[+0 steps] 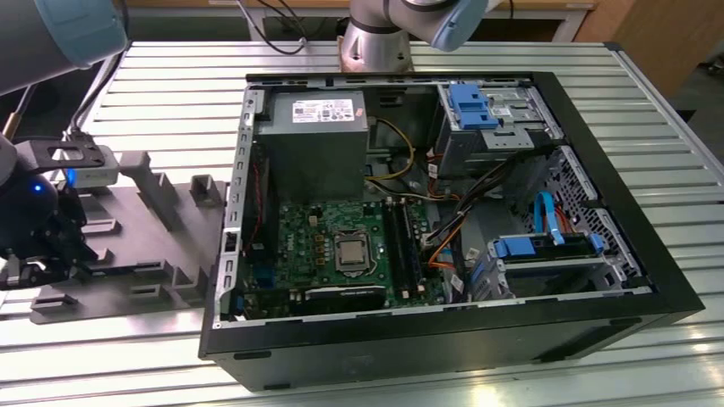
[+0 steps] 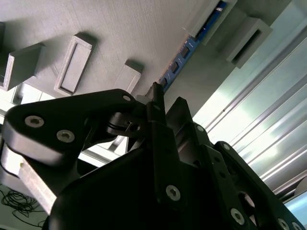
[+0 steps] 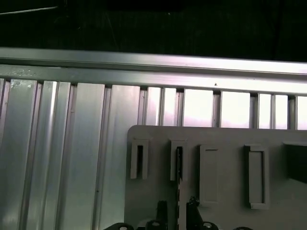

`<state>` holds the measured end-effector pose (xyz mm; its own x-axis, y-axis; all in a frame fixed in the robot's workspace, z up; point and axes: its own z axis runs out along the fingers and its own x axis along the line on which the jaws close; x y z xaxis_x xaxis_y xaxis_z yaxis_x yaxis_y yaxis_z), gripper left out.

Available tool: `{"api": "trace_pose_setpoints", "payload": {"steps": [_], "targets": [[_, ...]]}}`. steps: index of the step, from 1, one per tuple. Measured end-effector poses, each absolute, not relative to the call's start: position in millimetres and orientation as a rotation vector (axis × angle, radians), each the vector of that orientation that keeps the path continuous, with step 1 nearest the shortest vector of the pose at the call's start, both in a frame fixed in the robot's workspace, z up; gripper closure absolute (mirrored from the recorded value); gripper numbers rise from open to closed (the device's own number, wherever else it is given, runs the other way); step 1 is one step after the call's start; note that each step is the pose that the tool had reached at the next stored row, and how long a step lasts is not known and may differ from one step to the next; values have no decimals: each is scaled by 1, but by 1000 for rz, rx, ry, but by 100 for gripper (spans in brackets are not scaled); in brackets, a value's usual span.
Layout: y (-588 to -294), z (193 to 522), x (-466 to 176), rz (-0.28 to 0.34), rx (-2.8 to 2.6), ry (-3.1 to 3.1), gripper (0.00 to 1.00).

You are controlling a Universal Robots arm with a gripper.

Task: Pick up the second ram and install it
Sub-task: 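Pick up the second ram and move it above second insertion slot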

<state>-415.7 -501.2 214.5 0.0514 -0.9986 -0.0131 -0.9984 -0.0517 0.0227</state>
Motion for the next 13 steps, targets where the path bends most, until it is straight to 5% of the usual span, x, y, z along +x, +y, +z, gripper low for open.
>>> {"api": "trace_pose_setpoints", "payload": {"steps": [13], "targets": [[-501,203,-417,-39,2304,-2124,70]]}}
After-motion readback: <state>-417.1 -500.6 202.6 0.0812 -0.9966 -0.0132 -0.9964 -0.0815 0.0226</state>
